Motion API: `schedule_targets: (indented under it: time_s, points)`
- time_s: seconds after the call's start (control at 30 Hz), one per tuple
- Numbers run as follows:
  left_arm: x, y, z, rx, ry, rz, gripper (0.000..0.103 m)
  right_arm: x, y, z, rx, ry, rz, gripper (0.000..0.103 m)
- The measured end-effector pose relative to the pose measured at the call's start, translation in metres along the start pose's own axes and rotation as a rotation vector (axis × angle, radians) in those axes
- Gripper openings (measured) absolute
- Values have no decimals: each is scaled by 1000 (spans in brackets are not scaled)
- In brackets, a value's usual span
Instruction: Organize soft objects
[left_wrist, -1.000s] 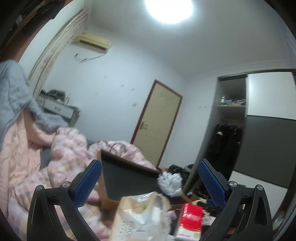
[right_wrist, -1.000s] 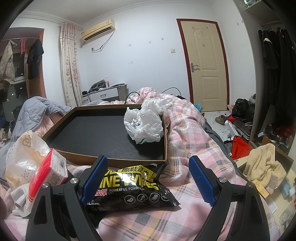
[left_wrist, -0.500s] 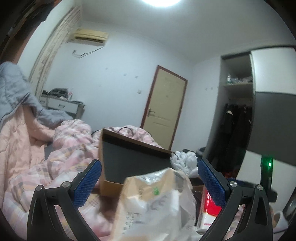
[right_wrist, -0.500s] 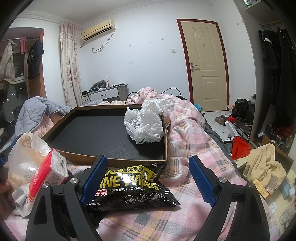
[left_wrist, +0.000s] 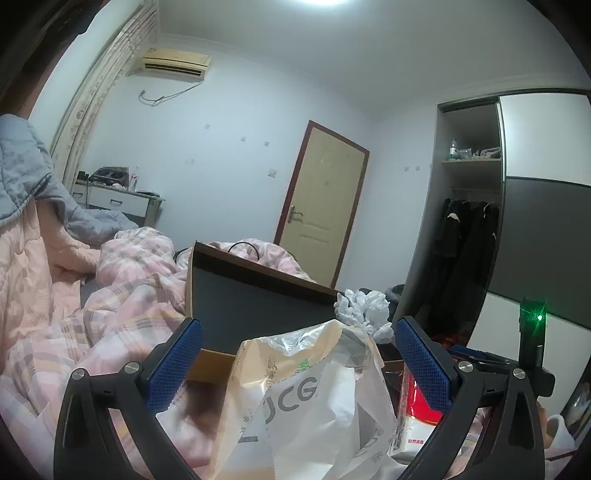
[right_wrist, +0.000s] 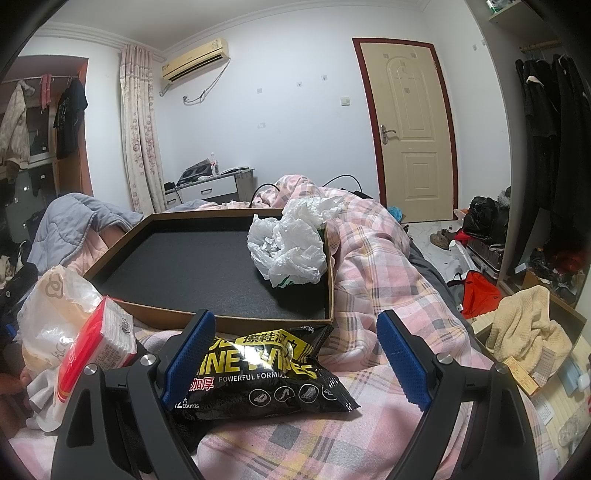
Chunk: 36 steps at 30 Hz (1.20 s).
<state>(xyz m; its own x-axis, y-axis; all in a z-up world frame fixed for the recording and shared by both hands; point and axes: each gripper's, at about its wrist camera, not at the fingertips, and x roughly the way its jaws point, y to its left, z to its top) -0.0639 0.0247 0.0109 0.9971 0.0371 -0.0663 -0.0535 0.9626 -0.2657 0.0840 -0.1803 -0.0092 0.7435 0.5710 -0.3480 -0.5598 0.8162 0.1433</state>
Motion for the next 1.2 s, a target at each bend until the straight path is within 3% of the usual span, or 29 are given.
schedule_targets:
  time_s: [1.2]
  points:
    - [1,-5,-1,27,-12,-12,103,-2,0,0,3,-1,2,88]
